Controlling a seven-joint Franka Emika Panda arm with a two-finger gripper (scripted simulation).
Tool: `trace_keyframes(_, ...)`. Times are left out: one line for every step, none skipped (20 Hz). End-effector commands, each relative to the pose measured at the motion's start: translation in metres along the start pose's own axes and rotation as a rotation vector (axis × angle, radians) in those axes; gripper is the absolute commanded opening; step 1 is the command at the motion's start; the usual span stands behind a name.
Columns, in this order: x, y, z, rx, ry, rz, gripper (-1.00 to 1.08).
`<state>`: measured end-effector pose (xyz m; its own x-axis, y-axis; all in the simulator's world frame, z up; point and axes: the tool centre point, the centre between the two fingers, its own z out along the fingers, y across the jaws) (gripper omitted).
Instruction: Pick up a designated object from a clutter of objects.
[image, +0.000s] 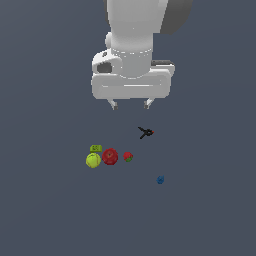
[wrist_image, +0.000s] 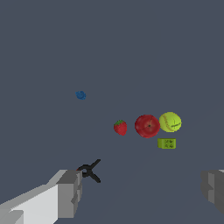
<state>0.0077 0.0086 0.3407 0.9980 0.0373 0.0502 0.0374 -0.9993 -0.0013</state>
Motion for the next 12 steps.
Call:
trace_keyframes(0.000, 0.000, 0.000, 0.000, 0.000, 0.000, 1.00)
trace_keyframes(0.000, 0.001, 0.000, 0.000, 0.000, 0.002, 1.00)
trace_keyframes(0.000, 0.002, -0.001, 0.002, 0.002, 0.006, 1.00)
trace_keyframes(0.001, 0.004, -0.002, 0.003, 0.004, 0.014, 1.00)
trace_keyframes(0.001, 0.008, -0.003, 0.006, 0.007, 0.025, 1.00)
trace_keyframes(0.001, 0.012, -0.004, 0.010, 0.011, 0.039, 1.00)
trace_keyframes(0.002, 0.016, -0.006, 0.014, 0.015, 0.055, 1.00)
trace_keyframes(0.002, 0.020, -0.008, 0.017, 0.018, 0.068, 1.00)
trace_keyframes(0.003, 0.022, -0.010, 0.019, 0.020, 0.078, 1.00)
trace_keyframes(0.003, 0.024, -0.011, 0.021, 0.022, 0.085, 1.00)
trace_keyframes(0.003, 0.025, -0.011, 0.021, 0.022, 0.088, 1.00)
trace_keyframes(0.003, 0.024, -0.011, 0.021, 0.022, 0.088, 1.00)
